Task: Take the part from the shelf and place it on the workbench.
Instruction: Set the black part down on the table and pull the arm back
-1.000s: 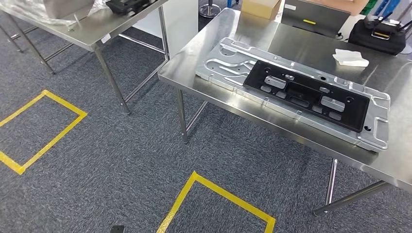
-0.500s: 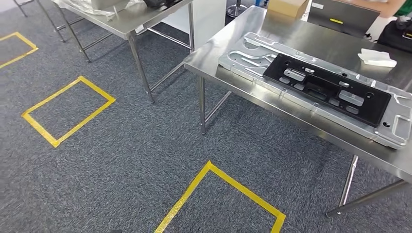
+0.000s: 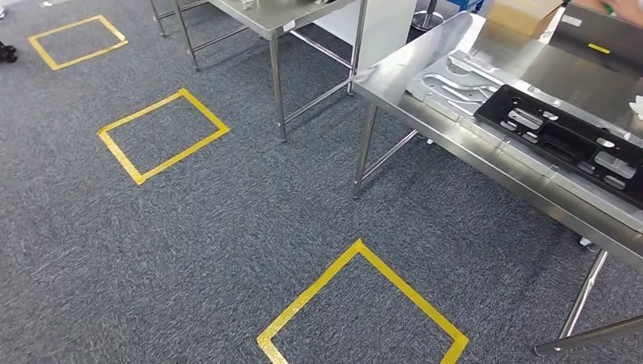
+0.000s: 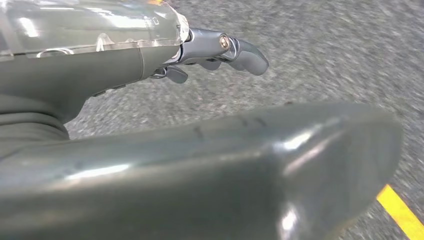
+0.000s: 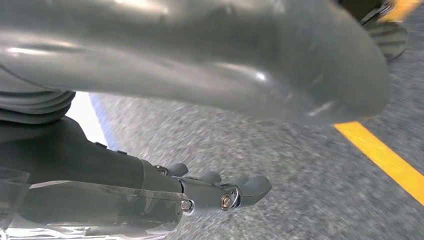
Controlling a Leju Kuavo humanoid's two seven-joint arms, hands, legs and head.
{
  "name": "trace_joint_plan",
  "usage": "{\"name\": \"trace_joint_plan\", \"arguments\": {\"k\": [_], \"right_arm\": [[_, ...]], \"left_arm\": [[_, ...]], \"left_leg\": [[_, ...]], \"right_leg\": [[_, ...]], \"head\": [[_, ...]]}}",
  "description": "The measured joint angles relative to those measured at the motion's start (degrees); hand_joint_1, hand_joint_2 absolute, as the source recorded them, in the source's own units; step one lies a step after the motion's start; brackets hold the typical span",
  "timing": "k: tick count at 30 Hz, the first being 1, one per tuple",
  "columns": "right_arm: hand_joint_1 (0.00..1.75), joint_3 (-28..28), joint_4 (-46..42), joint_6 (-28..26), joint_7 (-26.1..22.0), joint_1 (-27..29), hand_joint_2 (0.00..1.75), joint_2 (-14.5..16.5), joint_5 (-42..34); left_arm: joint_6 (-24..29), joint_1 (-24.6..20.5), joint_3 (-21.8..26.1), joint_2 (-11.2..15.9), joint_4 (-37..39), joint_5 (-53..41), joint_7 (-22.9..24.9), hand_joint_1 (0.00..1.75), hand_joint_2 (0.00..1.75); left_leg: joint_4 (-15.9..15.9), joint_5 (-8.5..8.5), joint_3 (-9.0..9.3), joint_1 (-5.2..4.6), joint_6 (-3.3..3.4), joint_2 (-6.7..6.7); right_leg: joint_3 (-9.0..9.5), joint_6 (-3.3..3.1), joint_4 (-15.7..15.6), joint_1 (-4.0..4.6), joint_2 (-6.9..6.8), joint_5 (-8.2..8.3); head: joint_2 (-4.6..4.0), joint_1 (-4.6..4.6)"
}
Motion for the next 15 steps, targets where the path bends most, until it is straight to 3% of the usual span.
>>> {"name": "trace_joint_plan", "arguments": {"k": [1, 2, 3, 4, 6, 8, 9, 11, 13, 15], "right_arm": [[0.0, 0.42, 0.03, 0.08, 0.35, 0.12, 0.0, 0.03, 0.27], [0.0, 0.8, 0.05, 0.18, 0.79, 0.17, 0.0, 0.03, 0.53], [0.0, 1.14, 0.08, 0.31, 1.28, 0.17, 0.0, 0.05, 0.77], [0.0, 1.43, 0.1, 0.48, 1.79, 0.15, 0.0, 0.08, 0.98], [0.0, 1.87, 0.13, 0.79, 2.63, 0.13, 0.0, 0.11, 1.27], [0.0, 2.19, 0.18, 1.07, 3.29, 0.08, 0.0, 0.13, 1.4], [0.0, 2.35, 0.2, 1.19, 3.57, 0.02, 0.0, 0.14, 1.43], [0.0, 2.56, 0.25, 1.43, 3.87, -0.15, 0.0, 0.35, 1.47], [0.0, 2.7, 0.29, 1.66, 3.96, -0.18, 0.0, 0.66, 1.48], [0.0, 2.74, 0.32, 1.75, 3.97, 0.1, 0.0, 0.86, 1.48]], "left_arm": [[0.15, -0.03, 0.07, -0.08, 0.0, 0.01, -0.1, 0.0, 0.0], [0.3, -0.02, 0.15, -0.16, 0.0, 0.02, -0.17, 0.0, 0.0], [0.43, 0.01, 0.28, -0.25, 0.0, 0.03, -0.22, 0.0, 0.0], [0.56, 0.03, 0.42, -0.33, 0.0, 0.07, -0.27, 0.0, 0.0], [0.72, -0.01, 0.62, -0.55, 0.0, 0.25, -0.32, 0.0, 0.0], [0.9, -0.21, 0.71, -0.8, 0.0, 0.51, -0.38, 0.0, 0.0], [1.0, -0.29, 0.75, -0.9, 0.0, 0.6, -0.36, 0.0, 0.0], [1.19, -0.29, 0.81, -0.86, 0.0, 0.63, -0.16, 0.0, 0.0], [1.33, -0.16, 0.85, -0.82, 0.0, 0.6, 0.19, 0.0, 0.0], [1.44, -0.13, 0.87, -0.82, 0.0, 0.58, 0.43, 0.0, 0.0]], "left_leg": [[0.05, 0.69, -0.92, -0.25, 0.21, -0.57], [0.12, 1.37, -1.8, -0.5, 0.32, -1.18], [0.2, 2.02, -2.61, -0.71, 0.36, -1.79], [0.27, 2.59, -3.28, -0.88, 0.35, -2.43], [0.39, 3.55, -4.27, -1.14, 0.23, -3.64], [0.55, 4.42, -4.88, -1.4, -0.02, -4.69], [0.62, 4.86, -5.2, -1.45, -0.25, -5.16], [0.8, 5.53, -5.83, -1.49, -0.79, -6.02], [3.08, 3.59, -7.08, -1.53, -1.39, -4.9], [9.61, -1.15, -9.55, -1.2, -2.14, -2.67]], "right_leg": [[-0.87, -0.17, 3.74, 0.16, 0.53, -1.85], [-1.27, -0.44, 6.56, 0.35, 0.74, -2.29], [-0.84, -0.8, 7.65, 0.57, 0.85, -1.43], [0.68, -1.26, 6.54, 0.82, 1.06, 0.25], [6.43, -2.54, -1.17, 1.43, 2.85, 2.94], [11.4, -3.52, -9.06, 1.77, 4.86, 2.86], [12.46, -3.77, -11.1, 1.86, 5.18, 2.37], [12.49, -3.91, -12.3, 1.71, 4.02, 2.4], [12.09, -4.41, -12.76, 1.34, 2.73, 3.11], [11.56, -4.72, -12.83, 1.25, 1.29, 3.66]], "head": [[0.0, -0.01], [0.0, -0.01], [0.01, -0.01], [0.01, -0.01], [0.01, -0.01], [0.01, -0.01], [0.01, -0.01], [0.01, -0.01], [0.0, -0.01], [0.01, -0.02]]}}
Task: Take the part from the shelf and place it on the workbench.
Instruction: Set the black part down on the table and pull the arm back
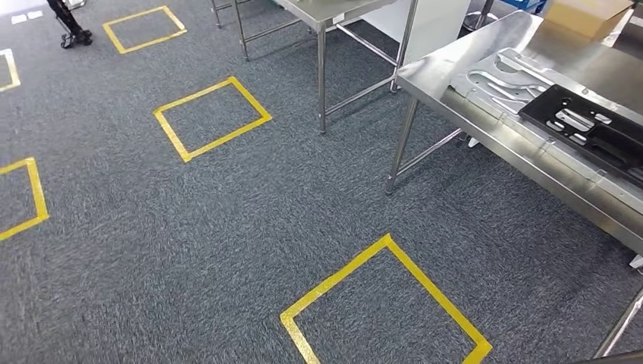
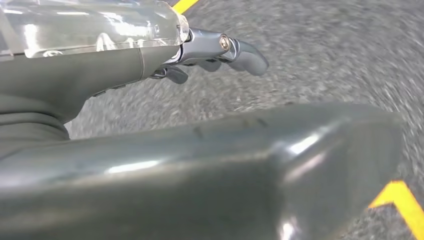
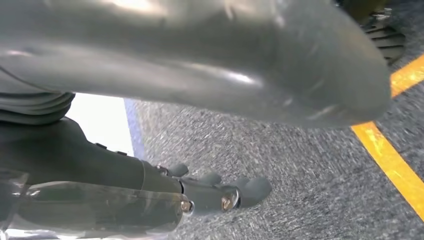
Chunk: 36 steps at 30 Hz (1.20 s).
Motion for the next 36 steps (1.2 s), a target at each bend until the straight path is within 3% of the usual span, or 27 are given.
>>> {"name": "trace_joint_plan", "arguments": {"k": [2, 3, 4, 6, 8, 9, 11, 13, 15, 16, 17, 18, 19, 20, 22, 24, 26, 27, 29, 31, 33, 34, 36], "right_arm": [[0.0, 0.02, 0.01, 0.05, 0.0, 0.29, 0.0, 0.11, 0.01], [0.0, 0.02, 0.01, 0.11, -0.01, 0.33, 0.0, 0.16, 0.01], [0.0, 0.03, 0.01, 0.22, -0.04, 0.31, 0.0, 0.19, 0.04], [0.0, 0.13, 0.01, 0.57, -0.14, 0.2, 0.0, 0.24, 0.18], [0.0, 0.3, 0.02, 1.07, -0.15, 0.13, 0.0, 0.25, 0.43], [0.0, 0.38, 0.03, 1.37, -0.03, 0.03, 0.0, 0.25, 0.53], [0.0, 0.48, 0.04, 1.97, 0.29, -0.28, 0.0, 0.29, 0.62], [0.0, 0.52, 0.05, 2.44, 0.62, -0.41, 0.0, 0.39, 0.63], [0.0, 0.52, 0.05, 2.86, 0.95, -0.2, 0.0, 0.47, 0.61], [0.0, 0.52, 0.05, 3.04, 1.09, -0.07, 0.0, 0.49, 0.57], [0.0, 0.52, 0.05, 3.2, 1.22, 0.07, 0.0, 0.5, 0.53], [0.0, 0.52, 0.06, 3.33, 1.32, 0.19, 0.0, 0.5, 0.46], [0.0, 0.52, 0.06, 3.43, 1.38, 0.27, 0.0, 0.5, 0.4], [0.0, 0.52, 0.06, 3.51, 1.41, 0.32, 0.0, 0.5, 0.31], [0.0, 0.52, 0.06, 3.58, 1.44, 0.39, 0.0, 0.43, 0.05], [0.0, 0.52, 0.07, 3.62, 1.5, 0.42, 0.0, 0.32, -0.19], [0.0, 0.52, 0.07, 3.65, 1.6, 0.35, 0.0, 0.26, -0.39], [0.0, 0.52, 0.07, 3.65, 1.72, 0.31, 0.0, 0.25, -0.49], [0.0, 0.51, 0.08, 3.7, 1.94, 0.4, 0.0, 0.24, -0.69], [0.0, 0.49, 0.08, 3.74, 2.09, 0.67, 0.0, 0.22, -0.84], [0.0, 0.48, 0.08, 3.74, 2.18, 0.82, 0.0, 0.2, -0.91], [0.0, 0.48, 0.08, 3.74, 2.21, 0.82, 0.0, 0.2, -0.91], [0.0, 0.48, 0.08, 3.75, 2.23, 0.77, 0.0, 0.19, -0.93]], "left_arm": [[0.02, -0.01, 0.0, 0.0, 0.0, -0.01, 0.05, 0.0, 0.0], [0.02, 0.02, 0.01, 0.0, 0.0, -0.01, 0.07, 0.0, 0.0], [0.03, 0.04, 0.01, 0.0, 0.0, -0.02, 0.1, 0.0, 0.0], [0.05, 0.02, 0.02, 0.01, 0.0, -0.05, 0.15, 0.0, 0.0], [0.04, -0.04, 0.02, -0.01, 0.0, -0.18, 0.16, 0.0, 0.0], [-0.01, -0.05, 0.02, -0.02, 0.0, -0.37, 0.16, 0.0, 0.0], [-0.16, 0.01, 0.02, -0.02, 0.0, -0.81, 0.16, 0.0, 0.0], [-0.34, 0.02, 0.02, 0.0, 0.0, -1.06, 0.2, 0.0, 0.0], [-0.62, -0.03, 0.01, 0.0, 0.0, -1.31, 0.29, 0.0, 0.0], [-0.78, -0.04, -0.01, 0.01, 0.0, -1.56, 0.33, 0.0, 0.0], [-0.92, 0.0, -0.03, 0.02, 0.0, -1.82, 0.38, 0.0, 0.0], [-1.04, 0.05, -0.04, 0.03, 0.0, -2.04, 0.42, 0.0, 0.0], [-1.13, 0.09, -0.05, 0.04, 0.0, -2.16, 0.45, 0.0, 0.0], [-1.23, 0.12, -0.07, 0.05, 0.0, -2.26, 0.49, 0.0, 0.0], [-1.5, 0.09, -0.19, 0.05, 0.0, -2.71, 0.5, 0.0, 0.0], [-1.81, 0.0, -0.37, 0.07, 0.0, -3.12, 0.49, 0.0, 0.0], [-2.1, 0.03, -0.47, 0.14, 0.0, -3.35, 0.47, 0.0, 0.0], [-2.22, 0.12, -0.49, 0.23, 0.0, -3.59, 0.45, 0.0, 0.0], [-2.44, 0.21, -0.58, 0.45, 0.0, -4.02, 0.47, 0.0, 0.0], [-2.62, 0.14, -0.8, 0.64, 0.0, -4.17, 0.51, 0.0, 0.0], [-2.73, 0.16, -1.08, 0.79, 0.0, -4.19, 0.53, 0.0, 0.0], [-2.76, 0.22, -1.21, 0.87, 0.0, -4.19, 0.55, 0.0, 0.0], [-2.81, 0.31, -1.41, 1.04, 0.0, -4.19, 0.58, 0.0, 0.0]], "left_leg": [[7.03, -3.21, -2.19, 0.66, -0.77, 1.0], [8.2, -3.24, -2.09, 1.0, -1.11, 1.24], [6.86, -2.25, -0.76, 1.33, -1.41, 1.52], [-1.18, 0.4, 4.53, 1.81, -1.91, 3.1], [-6.85, 1.77, 8.06, 1.66, -1.46, 4.61], [-7.67, 1.59, 8.42, 1.5, -0.94, 4.89], [-7.87, 1.64, 8.07, 1.39, 0.17, 4.15], [-8.34, 1.92, 7.88, 1.48, 1.07, 3.34], [-8.48, 2.39, 7.47, 1.37, 1.77, 2.48], [-8.44, 2.55, 7.19, 1.2, 1.98, 1.95], [-8.4, 2.67, 6.99, 1.01, 2.12, 1.38], [-8.36, 2.75, 6.88, 0.82, 2.19, 0.75], [-8.31, 2.8, 6.87, 0.65, 2.21, 0.1], [-8.27, 2.83, 6.94, 0.49, 2.2, -0.56], [-8.16, 2.92, 7.0, 0.27, 2.05, -1.73], [-8.08, 3.2, 6.63, 0.36, 1.59, -2.77], [-8.22, 3.6, 6.22, 0.48, 0.88, -3.83], [-8.03, 3.47, 6.02, 0.42, 0.58, -3.68], [-5.0, 1.35, 4.58, 0.29, 0.02, -1.86], [2.06, -2.64, 1.44, 0.65, -0.49, 0.35], [7.49, -4.58, -0.82, 1.16, -1.04, 1.08], [7.43, -4.06, -0.56, 1.39, -1.27, 1.32], [0.41, -0.6, 3.5, 1.74, -1.56, 2.57]], "right_leg": [[-0.6, 0.18, 0.24, -0.01, -1.59, 0.31], [-0.89, 0.31, 0.44, -0.06, -2.37, 0.39], [-1.15, 0.49, 0.7, -0.17, -3.06, 0.41], [-1.48, 1.02, 1.38, -0.35, -4.31, 0.2], [-1.59, 1.77, 1.98, -0.3, -5.19, -0.11], [-1.6, 2.13, 2.18, -0.18, -5.53, -0.2], [-1.58, 2.91, 2.4, -0.14, -5.93, -0.33], [-2.33, 3.65, 4.02, -0.39, -4.19, -1.8], [-5.2, 3.97, 10.12, -0.56, -1.5, -5.67], [-7.21, 3.95, 14.27, -0.56, -0.85, -7.64], [-8.88, 3.88, 17.67, -0.55, -0.63, -8.77], [-9.73, 3.72, 19.25, -0.52, -0.54, -8.68], [-9.5, 3.47, 18.51, -0.5, -0.43, -7.38], [-8.22, 3.1, 15.51, -0.4, -0.07, -5.14], [-4.87, 2.06, 7.56, -0.16, 1.98, -1.02], [-3.32, 1.42, 3.5, 0.06, 3.51, 0.28], [-3.21, 1.21, 2.83, 0.06, 2.93, 0.46], [-3.07, 1.03, 2.32, -0.08, 2.32, 0.76], [-2.78, 0.59, 1.3, -0.42, 0.95, 1.37], [-2.8, 0.37, 1.12, -0.36, -0.5, 1.51], [-2.94, 0.4, 1.22, -0.29, -1.96, 1.45], [-2.99, 0.48, 1.29, -0.31, -2.59, 1.39], [-2.9, 0.9, 1.63, -0.4, -3.72, 1.12]], "head": [[0.0, 0.01], [0.01, 0.0], [0.0, 0.0], [0.0, 0.01], [-0.01, 0.02], [0.0, 0.02], [0.01, 0.02], [0.0, 0.03], [-0.01, 0.04], [-0.01, 0.04], [-0.01, 0.04], [-0.01, 0.03], [-0.01, 0.03], [-0.01, 0.03], [-0.01, 0.03], [0.0, 0.04], [0.01, 0.03], [0.0, 0.03], [0.01, 0.02], [0.0, 0.02], [-0.01, 0.02], [-0.01, 0.01], [-0.01, 0.01]]}}
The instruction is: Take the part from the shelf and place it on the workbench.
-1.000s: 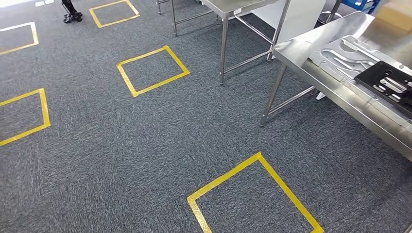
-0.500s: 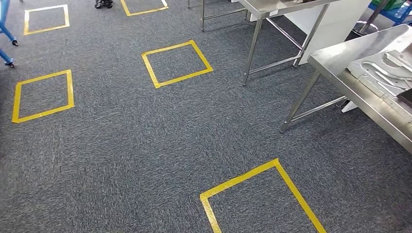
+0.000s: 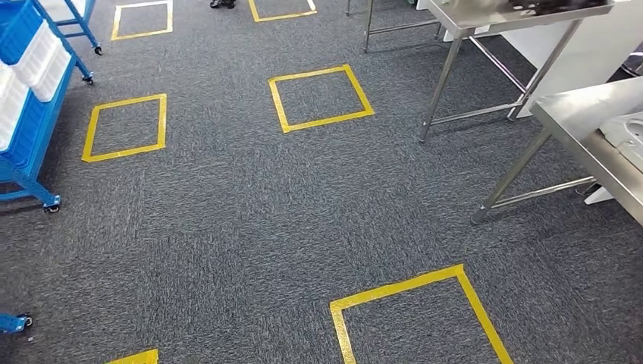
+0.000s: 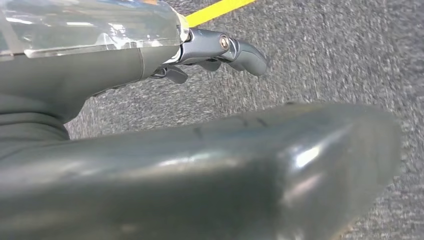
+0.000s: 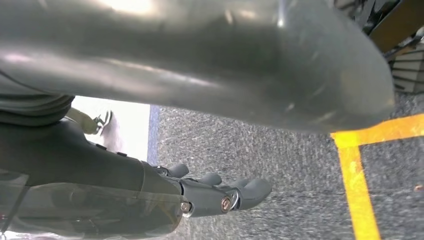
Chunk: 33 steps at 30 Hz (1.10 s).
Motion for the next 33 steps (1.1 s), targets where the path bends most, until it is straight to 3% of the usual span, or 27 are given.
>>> {"name": "trace_joint_plan", "arguments": {"k": [2, 3, 5, 7, 8, 10, 12, 13, 15, 17, 19, 21, 22, 23, 25, 27, 28, 29, 31, 33], "right_arm": [[0.0, -0.01, -0.01, 0.01, 0.01, -0.02, 0.0, -0.03, -0.03], [0.0, -0.02, -0.02, 0.01, 0.02, -0.07, 0.0, -0.05, -0.06], [0.0, -0.05, -0.02, 0.01, 0.05, -0.31, 0.0, -0.06, -0.15], [0.0, -0.09, -0.01, 0.02, 0.15, -0.47, 0.0, -0.06, -0.29], [0.0, -0.12, 0.0, 0.03, 0.2, -0.44, 0.0, -0.07, -0.4], [0.0, -0.25, 0.02, 0.03, 0.31, -0.19, 0.0, -0.08, -0.66], [0.0, -0.44, 0.02, 0.04, 0.37, 0.07, 0.0, -0.11, -0.94], [0.0, -0.55, 0.02, 0.07, 0.37, 0.18, 0.0, -0.13, -1.07], [0.0, -0.68, 0.03, 0.15, 0.37, 0.3, 0.0, -0.13, -1.27], [0.0, -0.79, 0.04, 0.17, 0.43, 0.4, 0.0, -0.21, -1.34], [0.0, -0.98, 0.05, 0.12, 0.56, 0.42, 0.0, -0.31, -1.37], [0.0, -1.14, 0.07, 0.04, 0.67, 0.31, 0.0, -0.32, -1.46], [0.0, -1.18, 0.07, 0.02, 0.69, 0.28, 0.0, -0.3, -1.52], [0.0, -1.22, 0.07, 0.01, 0.66, 0.3, 0.0, -0.28, -1.6], [0.0, -1.41, 0.07, 0.01, 0.58, 0.47, 0.0, -0.26, -1.72], [0.0, -1.66, 0.07, 0.01, 0.54, 0.58, 0.0, -0.26, -1.77], [0.0, -1.74, 0.07, 0.02, 0.52, 0.55, 0.0, -0.26, -1.77], [0.0, -1.77, 0.07, 0.03, 0.51, 0.49, 0.0, -0.25, -1.76], [0.0, -1.77, 0.07, 0.1, 0.5, 0.37, 0.0, -0.21, -1.74], [0.0, -1.79, 0.07, 0.21, 0.44, 0.32, 0.0, -0.18, -1.7]], "left_arm": [[-0.03, -0.1, -0.1, 0.09, 0.0, -0.01, 0.01, 0.0, 0.0], [-0.04, -0.1, -0.13, 0.11, 0.0, -0.02, 0.03, 0.0, 0.0], [-0.07, -0.01, -0.17, 0.21, 0.0, -0.21, 0.19, 0.0, 0.0], [-0.18, 0.07, -0.24, 0.35, 0.0, -0.71, 0.42, 0.0, 0.0], [-0.26, 0.0, -0.31, 0.39, 0.0, -0.94, 0.5, 0.0, 0.0], [-0.46, -0.19, -0.46, 0.45, 0.0, -1.32, 0.57, 0.0, 0.0], [-0.63, -0.26, -0.56, 0.52, 0.0, -1.82, 0.59, 0.0, 0.0], [-0.71, -0.23, -0.62, 0.56, 0.0, -2.02, 0.6, 0.0, 0.0], [-0.82, -0.23, -0.86, 0.63, 0.0, -2.18, 0.62, 0.0, 0.0], [-0.87, -0.37, -1.24, 0.6, 0.0, -2.57, 0.66, 0.0, 0.0], [-0.87, -0.54, -1.6, 0.57, 0.0, -2.91, 0.76, 0.0, 0.0], [-0.86, -0.51, -1.79, 0.59, 0.0, -2.99, 0.88, 0.0, 0.0], [-0.85, -0.43, -1.84, 0.61, 0.0, -3.02, 0.92, 0.0, 0.0], [-0.85, -0.39, -1.87, 0.63, 0.0, -3.1, 0.95, 0.0, 0.0], [-0.86, -0.49, -1.94, 0.67, 0.0, -3.44, 0.97, 0.0, 0.0], [-0.86, -0.59, -2.0, 0.68, 0.0, -3.84, 1.02, 0.0, 0.0], [-0.87, -0.56, -2.03, 0.68, 0.0, -3.95, 1.07, 0.0, 0.0], [-0.87, -0.5, -2.05, 0.69, 0.0, -3.98, 1.13, 0.0, 0.0], [-0.87, -0.5, -2.1, 0.72, 0.0, -3.98, 1.2, 0.0, 0.0], [-0.86, -0.64, -2.27, 0.74, 0.0, -3.98, 1.2, 0.0, 0.0]], "left_leg": [[-7.12, 2.25, 3.94, -0.15, 0.38, 1.67], [-8.61, 2.48, 4.64, -0.28, 0.71, 2.09], [-8.86, 2.52, 4.39, -0.48, 1.51, 1.39], [-9.25, 2.89, 4.39, -0.42, 2.32, 0.59], [-9.47, 3.14, 4.41, -0.34, 2.7, 0.17], [-9.57, 3.48, 4.16, -0.42, 3.19, -0.82], [-9.52, 3.61, 3.93, -0.66, 3.38, -2.02], [-9.47, 3.64, 3.92, -0.75, 3.4, -2.69], [-9.34, 3.65, 4.02, -0.85, 3.35, -4.14], [-9.14, 3.72, 3.86, -0.91, 3.07, -5.47], [-9.05, 3.96, 3.33, -0.73, 2.37, -6.84], [-9.21, 4.29, 2.87, -0.5, 1.5, -8.23], [-8.78, 3.98, 2.59, -0.57, 1.19, -7.73], [-7.37, 2.99, 1.89, -0.7, 0.98, -6.46], [-1.06, -0.76, -0.94, -0.77, 0.68, -2.98], [5.8, -3.73, -3.98, -0.45, 0.25, -1.67], [6.9, -3.77, -4.33, -0.31, 0.08, -1.42], [5.64, -2.71, -3.49, -0.21, -0.05, -1.13], [-2.26, 0.71, 0.91, -0.19, 0.03, 0.77], [-8.47, 2.66, 4.29, -0.48, 0.63, 2.66]], "right_leg": [[0.07, 0.69, 0.49, 0.13, -0.85, -0.42], [0.1, 1.03, 0.67, 0.23, -1.16, -0.55], [0.22, 1.66, 0.7, 0.26, -1.73, -0.58], [0.08, 2.32, 1.5, -0.02, -1.02, -1.46], [-0.57, 2.56, 3.12, -0.15, -0.02, -2.74], [-3.83, 2.75, 10.09, -0.28, 2.31, -6.75], [-7.18, 2.75, 16.83, -0.26, 3.13, -9.01], [-7.61, 2.64, 17.35, -0.24, 3.27, -8.34], [-5.42, 2.19, 11.9, -0.24, 4.2, -4.18], [-2.36, 1.54, 4.49, -0.27, 7.54, -0.8], [-1.38, 1.11, 1.64, -0.13, 9.32, -0.16], [-1.26, 0.66, 1.1, -0.08, 7.85, 0.11], [-1.04, 0.31, 0.64, -0.16, 7.04, 0.34], [-0.83, -0.07, 0.17, -0.27, 6.14, 0.58], [-0.56, -0.58, -0.31, -0.15, 4.14, 0.74], [-0.57, -0.72, -0.25, 0.1, 2.19, 0.63], [-0.56, -0.69, -0.21, 0.17, 1.32, 0.56], [-0.52, -0.59, -0.14, 0.19, 0.52, 0.46], [-0.34, -0.24, 0.16, 0.22, -0.9, 0.12], [-0.17, 0.32, 0.54, 0.42, -2.02, -0.31]], "head": [[0.01, 0.01], [0.01, 0.01], [0.0, 0.02], [0.01, 0.02], [0.01, 0.02], [0.0, 0.02], [0.01, 0.02], [0.01, 0.02], [0.0, 0.02], [0.0, 0.02], [0.02, 0.01], [0.02, 0.01], [0.01, 0.02], [0.01, 0.01], [0.0, 0.01], [0.0, 0.01], [0.0, 0.01], [0.0, 0.0], [0.0, 0.0], [0.01, 0.01]]}}
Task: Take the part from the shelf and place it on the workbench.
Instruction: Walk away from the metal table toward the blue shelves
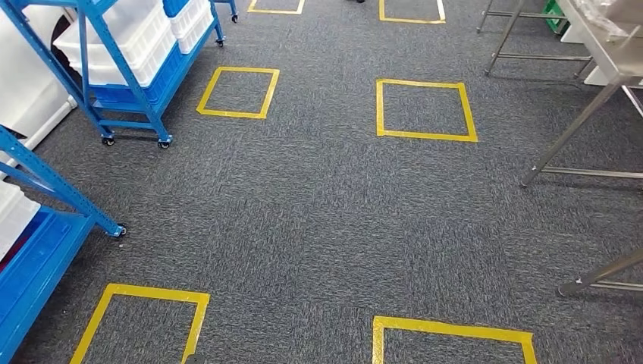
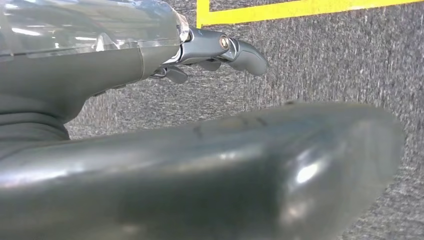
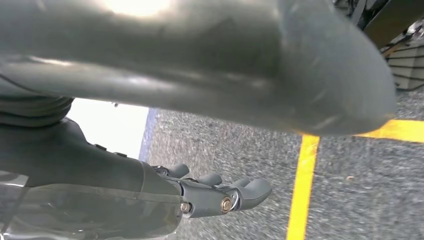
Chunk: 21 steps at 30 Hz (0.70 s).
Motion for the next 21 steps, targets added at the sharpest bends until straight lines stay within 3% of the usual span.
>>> {"name": "trace_joint_plan", "arguments": {"k": [1, 3, 5, 7, 9, 10, 11, 12, 14, 16, 17, 19, 21], "right_arm": [[0.0, -0.02, 0.0, 0.05, -0.04, -0.08, 0.0, 0.01, 0.02], [0.0, -0.04, 0.0, 0.12, -0.1, -0.38, 0.0, 0.05, 0.03], [0.0, -0.04, 0.01, 0.15, -0.14, -0.57, 0.0, 0.12, 0.03], [0.0, -0.04, 0.03, 0.2, -0.16, -0.45, 0.0, 0.2, 0.03], [0.0, -0.06, 0.04, 0.21, -0.14, -0.23, 0.0, 0.25, 0.03], [0.0, -0.08, 0.04, 0.2, -0.12, -0.13, 0.0, 0.25, 0.03], [0.0, -0.09, 0.04, 0.2, -0.13, -0.07, 0.0, 0.25, 0.03], [0.0, -0.1, 0.04, 0.19, -0.17, -0.05, 0.0, 0.25, 0.04], [0.0, -0.14, 0.05, 0.18, -0.29, -0.02, 0.0, 0.25, 0.08], [0.0, -0.2, 0.05, 0.15, -0.39, -0.01, 0.0, 0.26, 0.15], [0.0, -0.23, 0.05, 0.15, -0.4, -0.09, 0.0, 0.27, 0.18], [0.0, -0.24, 0.05, 0.22, -0.53, -0.31, 0.0, 0.29, 0.27], [0.0, -0.24, 0.05, 0.34, -1.06, -0.37, 0.0, 0.34, 0.54]], "left_arm": [[0.0, -0.02, -0.1, 0.01, 0.0, 0.0, -0.01, 0.0, 0.0], [0.01, 0.11, -0.24, 0.08, 0.0, 0.0, 0.0, 0.0, 0.0], [0.01, 0.21, -0.34, 0.15, 0.0, 0.0, 0.01, 0.0, 0.0], [0.01, 0.07, -0.48, 0.16, 0.0, 0.0, 0.01, 0.0, 0.0], [0.0, -0.03, -0.58, 0.16, 0.0, 0.0, 0.01, 0.0, 0.0], [0.0, -0.01, -0.6, 0.16, 0.0, 0.0, 0.01, 0.0, 0.0], [0.0, 0.03, -0.61, 0.17, 0.0, 0.01, 0.02, 0.0, 0.0], [0.0, 0.06, -0.61, 0.17, 0.0, 0.02, 0.03, 0.0, 0.0], [0.05, 0.01, -0.6, 0.17, 0.0, 0.08, 0.07, 0.0, 0.0], [0.21, -0.09, -0.6, 0.15, 0.0, 0.16, 0.1, 0.0, 0.0], [0.29, -0.07, -0.6, 0.15, 0.0, 0.2, 0.12, 0.0, 0.0], [0.42, 0.17, -0.6, 0.14, 0.0, 0.28, 0.11, 0.0, 0.0], [0.64, 0.25, -0.57, 0.14, 0.0, 0.62, 0.05, 0.0, 0.0]], "left_leg": [[-0.96, 0.1, 0.41, -0.18, 0.33, 0.34], [-1.08, 0.41, 0.29, -0.27, 0.97, -0.78], [-1.63, 0.89, 0.37, -0.09, 1.72, -1.87], [-1.95, 1.31, 0.26, -0.02, 2.31, -3.01], [-1.9, 1.48, 0.01, -0.14, 2.53, -4.41], [-1.84, 1.51, -0.03, -0.19, 2.54, -5.19], [-1.73, 1.51, -0.03, -0.2, 2.51, -6.01], [-1.57, 1.48, -0.01, -0.19, 2.44, -6.84], [-1.09, 1.37, -0.18, -0.22, 2.08, -8.4], [-0.72, 1.42, -0.69, -0.2, 1.39, -9.74], [-0.69, 1.54, -0.96, -0.11, 0.97, -10.38], [-0.6, 1.64, -1.45, 0.09, 0.26, -10.93], [2.18, -0.17, -2.85, -0.03, -0.13, -8.5]], "right_leg": [[0.08, 0.28, 0.11, 0.11, -0.44, -0.12], [0.24, 0.88, 0.1, 0.12, -1.14, -0.25], [-0.19, 1.52, 1.52, -0.16, 0.64, -1.56], [-2.85, 1.89, 7.44, -0.49, 3.91, -5.16], [-6.69, 2.03, 15.23, -0.6, 5.22, -8.33], [-7.76, 2.07, 17.16, -0.64, 5.35, -8.42], [-7.7, 2.06, 16.67, -0.69, 5.44, -7.23], [-6.61, 1.99, 13.98, -0.78, 5.69, -5.15], [-3.26, 1.75, 6.11, -1.03, 7.99, -1.07], [-1.6, 1.44, 1.87, -1.06, 10.04, 0.26], [-1.55, 1.22, 1.52, -0.91, 10.15, 0.12], [-1.46, 0.5, 1.16, -0.79, 8.71, 0.41], [-1.21, -0.43, 0.46, -0.85, 7.06, 0.79]], "head": [[0.01, 0.0], [0.01, -0.01], [0.0, 0.01], [0.0, 0.02], [0.0, 0.02], [0.0, 0.02], [0.0, 0.02], [0.0, 0.02], [0.0, 0.02], [0.01, 0.01], [0.01, 0.01], [0.01, 0.01], [0.0, 0.0]]}}
